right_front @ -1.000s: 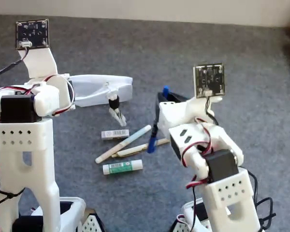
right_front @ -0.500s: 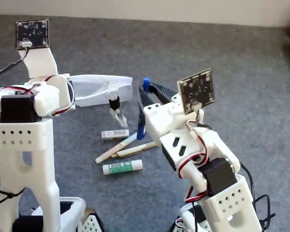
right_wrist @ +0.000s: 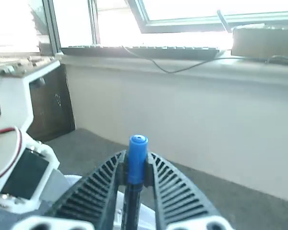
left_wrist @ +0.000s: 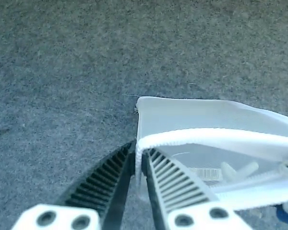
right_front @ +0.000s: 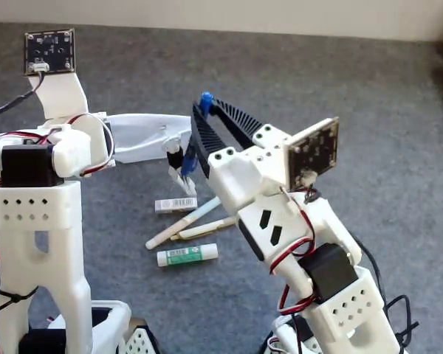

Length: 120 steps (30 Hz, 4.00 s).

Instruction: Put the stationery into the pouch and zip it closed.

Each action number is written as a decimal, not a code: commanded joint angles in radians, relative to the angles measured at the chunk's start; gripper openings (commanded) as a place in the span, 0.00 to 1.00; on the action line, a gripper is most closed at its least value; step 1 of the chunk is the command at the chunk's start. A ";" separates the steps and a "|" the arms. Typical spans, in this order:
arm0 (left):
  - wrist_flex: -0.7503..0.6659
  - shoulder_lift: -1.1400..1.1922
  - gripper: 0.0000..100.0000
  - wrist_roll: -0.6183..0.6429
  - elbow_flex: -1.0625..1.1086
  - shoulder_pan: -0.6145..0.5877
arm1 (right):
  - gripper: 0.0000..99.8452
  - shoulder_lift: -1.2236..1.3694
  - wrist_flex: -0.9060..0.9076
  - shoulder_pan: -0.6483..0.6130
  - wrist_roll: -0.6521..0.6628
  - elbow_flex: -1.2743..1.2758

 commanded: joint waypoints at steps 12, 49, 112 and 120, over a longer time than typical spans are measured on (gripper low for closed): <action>-0.005 0.035 0.01 0.014 0.035 0.005 | 0.01 -0.025 -0.308 -0.193 0.138 -0.012; -0.006 0.035 0.01 0.014 0.041 0.012 | 0.01 0.102 -0.751 -0.326 0.631 0.513; -0.080 0.036 0.01 0.012 0.111 0.004 | 0.19 -0.344 0.320 -0.028 -0.044 0.532; -0.078 0.036 0.01 0.014 0.113 0.004 | 0.19 -0.122 0.331 -0.019 -0.192 0.524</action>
